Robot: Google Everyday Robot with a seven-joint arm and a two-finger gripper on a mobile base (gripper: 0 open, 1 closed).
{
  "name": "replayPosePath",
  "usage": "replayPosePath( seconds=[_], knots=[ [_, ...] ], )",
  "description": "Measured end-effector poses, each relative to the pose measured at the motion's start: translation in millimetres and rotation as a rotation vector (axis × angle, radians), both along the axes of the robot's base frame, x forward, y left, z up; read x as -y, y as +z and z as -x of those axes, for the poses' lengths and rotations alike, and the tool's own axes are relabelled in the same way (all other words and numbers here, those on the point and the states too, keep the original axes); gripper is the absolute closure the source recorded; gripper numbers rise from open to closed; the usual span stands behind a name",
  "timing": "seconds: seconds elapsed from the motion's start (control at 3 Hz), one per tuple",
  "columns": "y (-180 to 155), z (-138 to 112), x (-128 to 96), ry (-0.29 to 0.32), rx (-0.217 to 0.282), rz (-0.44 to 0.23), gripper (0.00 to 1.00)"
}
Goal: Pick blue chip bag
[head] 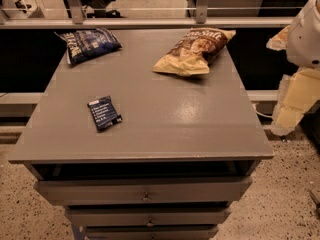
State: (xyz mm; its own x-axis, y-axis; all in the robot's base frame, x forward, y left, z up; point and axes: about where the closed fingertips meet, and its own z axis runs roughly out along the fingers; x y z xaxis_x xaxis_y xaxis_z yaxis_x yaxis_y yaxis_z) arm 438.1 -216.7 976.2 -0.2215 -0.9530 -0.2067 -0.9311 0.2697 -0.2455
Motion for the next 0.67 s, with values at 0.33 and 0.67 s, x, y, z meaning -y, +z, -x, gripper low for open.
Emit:
replayPosePath(
  seconds=[0.33, 0.67],
  knots=[
    [0.0, -0.1, -0.1, 0.000, 0.000, 0.000, 0.00],
    [-1.5, -26.6, -35.7, 0.053, 0.026, -0.047, 0.00]
  ],
)
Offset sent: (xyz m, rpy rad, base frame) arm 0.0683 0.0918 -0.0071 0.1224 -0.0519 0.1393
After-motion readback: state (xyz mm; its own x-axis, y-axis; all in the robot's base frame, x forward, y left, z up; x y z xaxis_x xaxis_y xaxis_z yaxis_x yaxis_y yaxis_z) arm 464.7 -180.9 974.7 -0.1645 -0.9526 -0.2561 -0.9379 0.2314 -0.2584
